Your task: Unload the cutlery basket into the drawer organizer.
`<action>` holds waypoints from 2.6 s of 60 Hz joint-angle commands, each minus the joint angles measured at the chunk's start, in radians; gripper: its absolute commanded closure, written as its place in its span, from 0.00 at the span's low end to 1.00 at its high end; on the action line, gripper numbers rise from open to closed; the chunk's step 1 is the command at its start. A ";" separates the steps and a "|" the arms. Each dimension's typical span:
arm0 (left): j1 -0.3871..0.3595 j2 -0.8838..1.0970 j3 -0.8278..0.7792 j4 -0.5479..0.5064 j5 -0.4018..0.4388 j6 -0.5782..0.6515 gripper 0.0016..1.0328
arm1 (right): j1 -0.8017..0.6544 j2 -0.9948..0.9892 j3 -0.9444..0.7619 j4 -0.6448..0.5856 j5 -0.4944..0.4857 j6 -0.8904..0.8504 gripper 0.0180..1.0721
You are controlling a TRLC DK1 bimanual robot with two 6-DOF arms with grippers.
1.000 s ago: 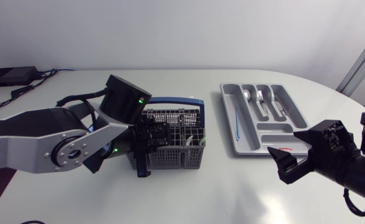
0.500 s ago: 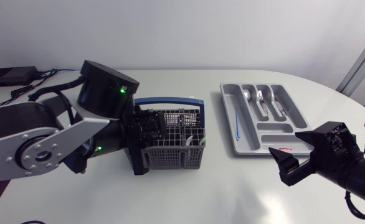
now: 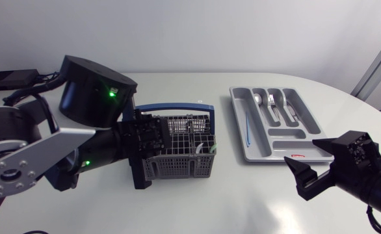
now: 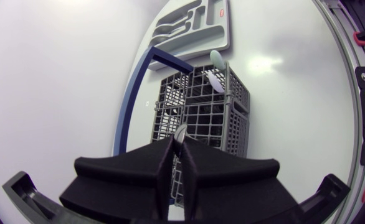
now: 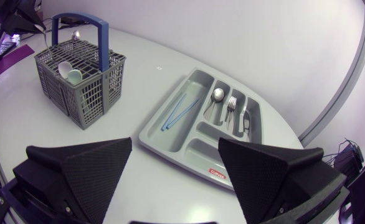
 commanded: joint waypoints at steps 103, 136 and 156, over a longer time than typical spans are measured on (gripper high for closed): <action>0.022 0.306 0.506 -0.080 0.230 -0.521 0.89 | 0.234 0.191 0.122 0.271 0.076 -0.078 0.12; 0.045 0.179 0.260 -0.359 0.301 -0.149 0.28 | 0.209 0.346 0.274 -0.244 -0.139 -0.073 0.12; 0.110 0.105 0.239 -0.357 0.301 -0.153 0.21 | 0.376 0.585 0.300 -0.353 -0.127 -0.052 0.12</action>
